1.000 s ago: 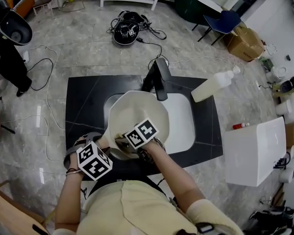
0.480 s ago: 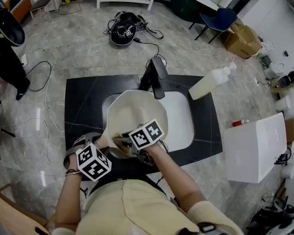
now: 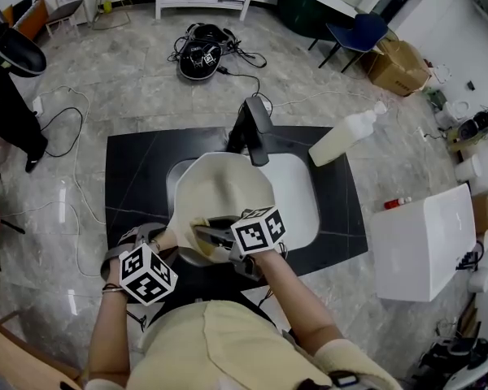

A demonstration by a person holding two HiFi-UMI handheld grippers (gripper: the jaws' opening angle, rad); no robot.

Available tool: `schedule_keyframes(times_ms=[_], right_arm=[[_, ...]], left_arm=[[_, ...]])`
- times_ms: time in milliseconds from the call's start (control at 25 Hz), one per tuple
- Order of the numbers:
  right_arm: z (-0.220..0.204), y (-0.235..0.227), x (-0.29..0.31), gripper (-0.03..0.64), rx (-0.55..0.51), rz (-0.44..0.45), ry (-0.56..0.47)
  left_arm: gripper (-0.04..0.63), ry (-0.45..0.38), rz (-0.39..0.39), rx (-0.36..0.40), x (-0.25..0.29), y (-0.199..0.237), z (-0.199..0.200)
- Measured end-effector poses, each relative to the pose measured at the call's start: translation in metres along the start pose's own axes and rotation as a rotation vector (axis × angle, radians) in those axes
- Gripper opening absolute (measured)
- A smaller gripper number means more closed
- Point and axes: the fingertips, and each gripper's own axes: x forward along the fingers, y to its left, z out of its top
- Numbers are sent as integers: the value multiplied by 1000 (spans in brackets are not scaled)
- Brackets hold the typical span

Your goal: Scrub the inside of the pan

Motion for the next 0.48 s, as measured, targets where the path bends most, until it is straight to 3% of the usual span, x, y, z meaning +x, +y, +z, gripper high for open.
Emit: schedule_keyframes(times_ms=[160, 480], right_arm=[[8, 5, -13, 71, -49, -16, -52], [30, 12, -42, 71, -140, -89, -157]], left_arm=[[200, -102, 12, -62, -12, 7, 10], [162, -386, 16, -299, -55, 35, 46]])
